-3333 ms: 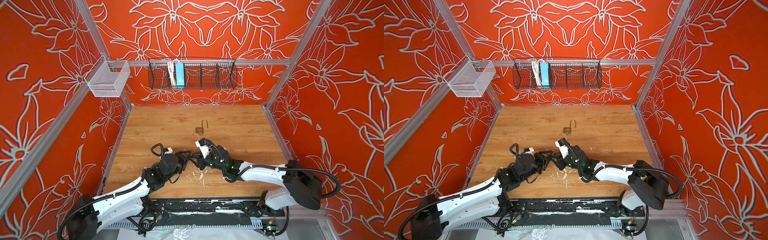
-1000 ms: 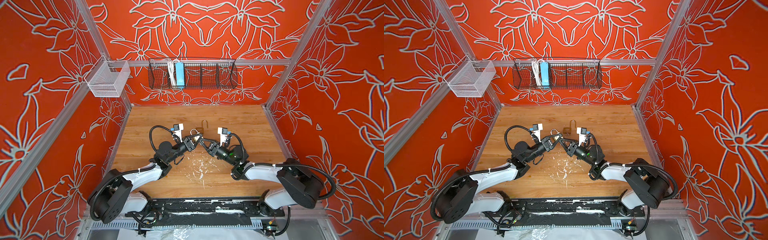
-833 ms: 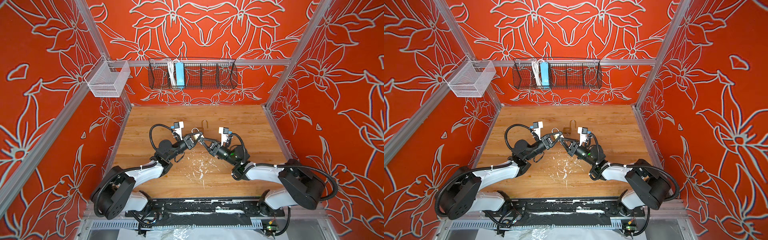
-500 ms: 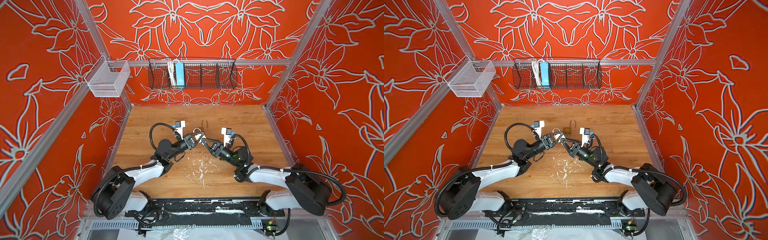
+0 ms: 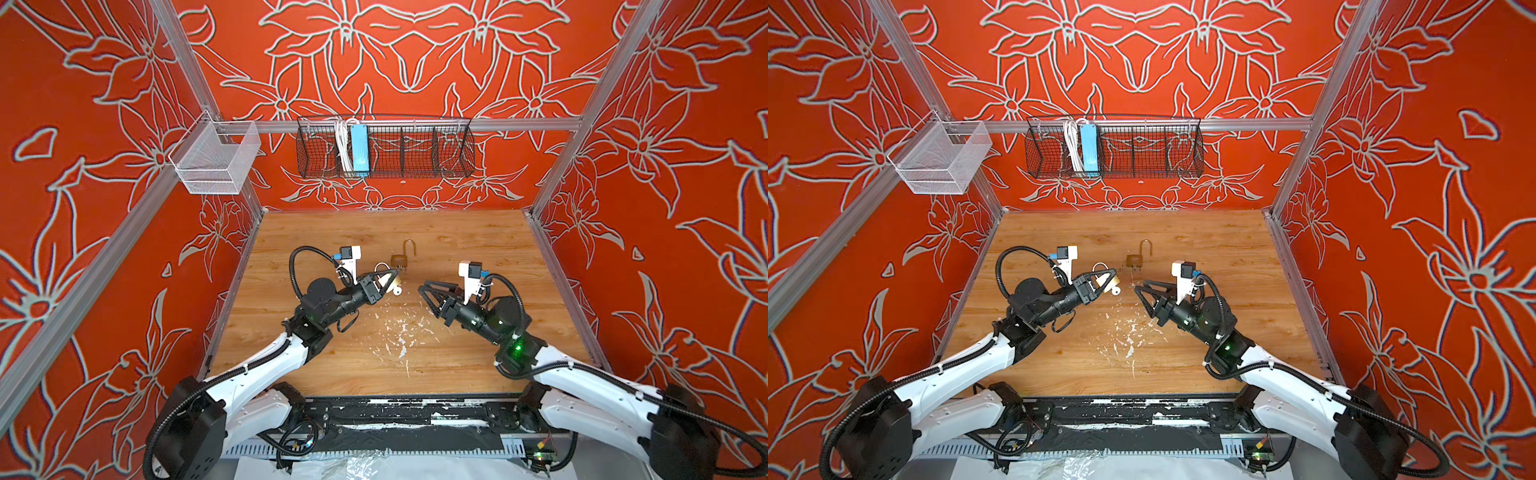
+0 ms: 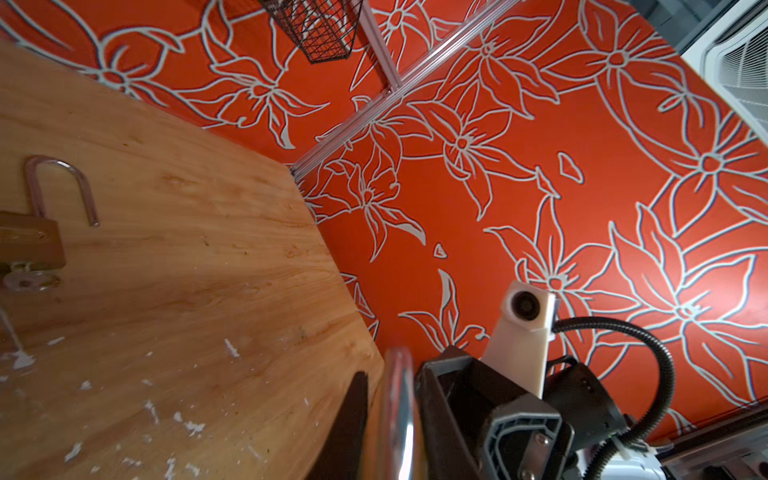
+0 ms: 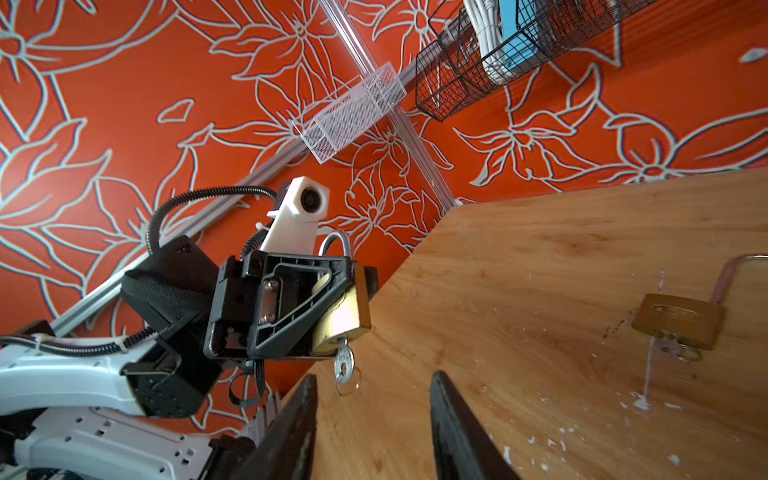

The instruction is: Unlock with the key

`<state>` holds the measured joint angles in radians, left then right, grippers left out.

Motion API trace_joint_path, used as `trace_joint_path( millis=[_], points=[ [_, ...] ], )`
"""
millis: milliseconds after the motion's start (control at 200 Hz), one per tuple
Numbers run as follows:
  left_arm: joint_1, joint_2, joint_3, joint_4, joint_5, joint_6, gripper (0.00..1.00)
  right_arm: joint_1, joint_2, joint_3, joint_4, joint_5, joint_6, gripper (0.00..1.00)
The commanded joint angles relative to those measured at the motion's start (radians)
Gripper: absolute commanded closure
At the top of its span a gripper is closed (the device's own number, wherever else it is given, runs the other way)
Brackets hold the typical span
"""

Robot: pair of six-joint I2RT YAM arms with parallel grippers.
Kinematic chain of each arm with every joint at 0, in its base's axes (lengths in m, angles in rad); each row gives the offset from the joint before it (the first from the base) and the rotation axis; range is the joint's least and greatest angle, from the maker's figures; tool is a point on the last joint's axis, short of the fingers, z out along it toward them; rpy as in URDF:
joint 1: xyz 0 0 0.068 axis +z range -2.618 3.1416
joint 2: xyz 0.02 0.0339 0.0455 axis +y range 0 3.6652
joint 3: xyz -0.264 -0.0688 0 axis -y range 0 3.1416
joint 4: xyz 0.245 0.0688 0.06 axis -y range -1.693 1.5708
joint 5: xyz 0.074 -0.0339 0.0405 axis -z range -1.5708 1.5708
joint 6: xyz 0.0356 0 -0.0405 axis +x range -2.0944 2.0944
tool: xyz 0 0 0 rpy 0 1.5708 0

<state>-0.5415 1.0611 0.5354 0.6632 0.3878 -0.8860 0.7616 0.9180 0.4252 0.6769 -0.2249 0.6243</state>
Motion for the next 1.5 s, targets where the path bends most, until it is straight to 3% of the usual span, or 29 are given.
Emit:
trace_joint_path(
  millis=[0, 155, 240, 350, 585, 726, 1011, 1166, 1326, 1496],
  points=[
    [0.0, -0.015, 0.017, -0.038, 0.073, 0.09, 1.0, -0.001, -0.016, 0.009, -0.111, 0.018, -0.094, 0.48],
    [-0.016, -0.011, 0.123, -0.222, 0.33, 0.292, 1.0, -0.021, 0.078, 0.133, -0.134, -0.197, -0.173, 0.45],
    [-0.029, -0.025, 0.17, -0.368, 0.37, 0.394, 1.0, -0.032, 0.121, 0.157, -0.051, -0.292, -0.164, 0.45],
    [-0.032, -0.038, 0.177, -0.391, 0.417, 0.44, 1.0, -0.032, 0.158, 0.183, -0.027, -0.343, -0.167, 0.45],
    [-0.035, -0.017, 0.199, -0.445, 0.444, 0.514, 1.0, -0.036, 0.143, 0.181, 0.004, -0.392, -0.192, 0.51],
    [-0.036, -0.009, 0.219, -0.46, 0.453, 0.549, 1.0, -0.042, 0.158, 0.223, -0.059, -0.444, -0.222, 0.69],
    [-0.035, -0.029, 0.253, -0.534, 0.433, 0.727, 1.0, -0.056, 0.212, 0.296, -0.122, -0.579, -0.26, 0.62],
    [-0.035, -0.066, 0.227, -0.499, 0.436, 0.856, 1.0, -0.064, 0.175, 0.303, -0.182, -0.532, -0.334, 0.54],
    [-0.036, -0.133, 0.218, -0.533, 0.439, 0.966, 1.0, -0.085, 0.176, 0.349, -0.26, -0.593, -0.38, 0.55],
    [-0.036, -0.144, 0.228, -0.573, 0.457, 1.0, 1.0, -0.088, 0.197, 0.368, -0.238, -0.654, -0.381, 0.59]
  ],
)
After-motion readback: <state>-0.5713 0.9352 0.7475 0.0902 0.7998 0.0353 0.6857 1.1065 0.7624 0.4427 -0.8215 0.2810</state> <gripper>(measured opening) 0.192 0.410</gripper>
